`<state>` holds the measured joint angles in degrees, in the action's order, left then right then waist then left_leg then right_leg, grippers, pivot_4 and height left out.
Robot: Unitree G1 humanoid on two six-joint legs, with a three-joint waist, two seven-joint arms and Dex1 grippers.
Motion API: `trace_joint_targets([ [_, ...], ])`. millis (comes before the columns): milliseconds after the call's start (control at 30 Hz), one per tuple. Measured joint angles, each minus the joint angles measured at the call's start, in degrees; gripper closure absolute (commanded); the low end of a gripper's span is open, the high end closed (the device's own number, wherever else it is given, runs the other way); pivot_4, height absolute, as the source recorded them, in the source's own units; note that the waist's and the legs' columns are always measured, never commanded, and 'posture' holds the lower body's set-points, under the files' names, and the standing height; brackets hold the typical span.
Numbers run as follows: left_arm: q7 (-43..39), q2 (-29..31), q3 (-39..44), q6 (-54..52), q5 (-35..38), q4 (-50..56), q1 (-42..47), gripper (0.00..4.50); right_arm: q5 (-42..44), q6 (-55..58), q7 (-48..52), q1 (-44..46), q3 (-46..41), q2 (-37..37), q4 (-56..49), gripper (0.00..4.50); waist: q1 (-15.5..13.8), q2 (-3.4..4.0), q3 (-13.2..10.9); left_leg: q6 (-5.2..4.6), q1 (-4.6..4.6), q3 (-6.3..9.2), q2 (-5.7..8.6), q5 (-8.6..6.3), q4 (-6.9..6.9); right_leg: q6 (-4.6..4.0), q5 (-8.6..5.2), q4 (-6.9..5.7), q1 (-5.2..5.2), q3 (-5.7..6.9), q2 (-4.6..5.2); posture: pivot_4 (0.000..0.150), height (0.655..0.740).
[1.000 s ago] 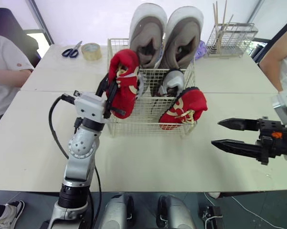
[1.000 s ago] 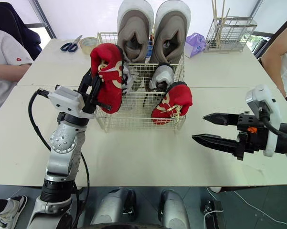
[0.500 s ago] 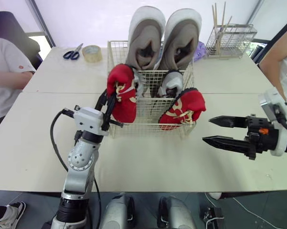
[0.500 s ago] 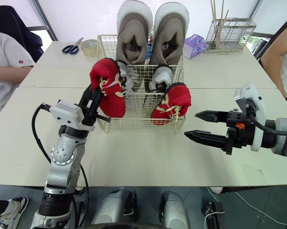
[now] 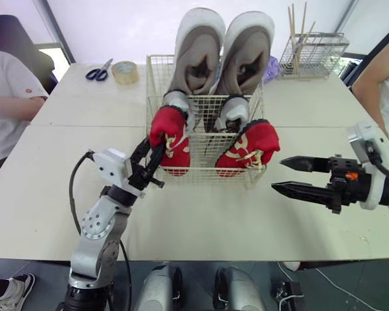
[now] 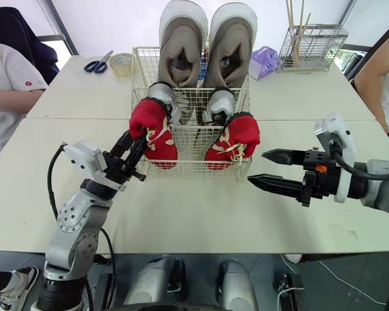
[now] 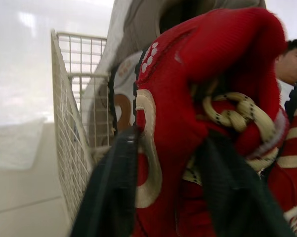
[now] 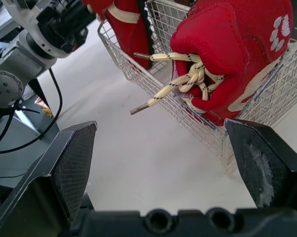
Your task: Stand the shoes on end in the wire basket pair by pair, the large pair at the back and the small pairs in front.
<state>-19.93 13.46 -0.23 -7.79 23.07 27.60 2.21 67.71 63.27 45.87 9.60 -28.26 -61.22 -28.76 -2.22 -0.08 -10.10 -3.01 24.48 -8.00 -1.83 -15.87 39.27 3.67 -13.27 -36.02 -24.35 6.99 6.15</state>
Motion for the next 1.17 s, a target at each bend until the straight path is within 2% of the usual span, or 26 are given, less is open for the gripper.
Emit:
trace_joint_targets([
  [167, 0.7, 2.4, 2.5, -5.5, 3.3, 4.5, -2.4, 1.7, -0.3, -1.0, 0.0, 0.7, 1.7, 0.1, 0.9, 0.0, 0.1, 0.0, 0.0, 0.01, 0.0, 0.0, -0.03, 0.0, -0.02, 0.01, 0.0, 0.0, -0.03, -0.02, -0.03, 0.15, 0.74],
  [267, 3.1, 4.4, 6.9, -12.1, 11.9, 9.3, -3.5, 1.7, -1.3, -1.9, 0.7, 0.9, 3.2, 0.2, 2.1, 0.0, 0.1, -0.03, 0.0, 0.01, 0.01, 0.01, -0.06, -0.01, -0.02, 0.0, -0.01, 0.0, -0.04, -0.04, -0.03, 0.15, 0.74],
  [467, 3.4, 14.8, 16.1, -21.1, 27.5, 16.1, -4.2, 1.7, -3.3, -3.9, 3.2, 2.2, 6.4, 1.2, 4.7, 0.0, 0.1, 0.0, -0.1, 0.03, 0.01, 0.0, -0.02, 0.0, -0.02, 0.0, -0.02, 0.0, -0.04, -0.05, -0.04, 0.15, 0.74],
  [633, 0.1, 28.4, 28.0, -27.9, 47.0, 17.6, -11.4, 1.7, -6.1, -5.8, 5.7, 3.1, 9.1, 1.5, 7.3, 0.0, 0.5, -0.02, -0.1, 0.13, 0.0, 0.01, -0.06, 0.02, -0.07, -0.01, -0.06, 0.01, -0.1, -0.06, -0.04, 0.15, 0.74],
  [767, -1.4, 35.7, 37.6, -31.5, 56.7, 15.6, -16.3, 1.7, -7.9, -7.1, 7.3, 3.3, 10.4, 1.8, 8.3, 0.0, 0.4, 0.05, -0.1, 0.31, 0.0, 0.01, -0.03, -0.08, -0.08, 0.02, -0.12, 0.06, -0.12, -0.06, -0.02, 0.15, 0.74],
  [933, -1.3, 43.7, 48.1, -38.5, 58.9, 5.7, -21.1, 1.7, -10.8, -8.6, 9.2, 2.2, 10.7, 1.8, 11.4, 0.0, 0.4, 0.16, -0.2, 0.31, 0.0, 0.0, -0.02, -0.1, -0.15, 0.04, -0.14, 0.19, -0.32, -0.05, -0.03, 0.15, 0.74],
  [1033, -5.2, 45.1, 50.9, -42.0, 53.2, 0.5, -27.4, 1.7, -12.7, -9.3, 10.6, 1.7, 10.6, 1.7, 13.6, 0.0, 1.0, 0.31, -0.3, 0.29, 0.01, -0.06, -0.01, -0.13, -0.27, 0.04, -0.14, 0.38, -0.32, -0.05, -0.03, 0.15, 0.74],
  [1167, -12.6, 42.3, 48.1, -41.9, 45.0, -2.4, -31.0, 1.7, -15.0, -10.7, 11.6, 1.5, 10.6, 1.8, 15.4, 0.0, 1.5, 0.31, -0.3, 0.32, 0.06, -0.06, -0.02, -0.15, -0.41, 0.0, -0.11, 0.6, -0.37, -0.06, 0.01, 0.15, 0.74],
])
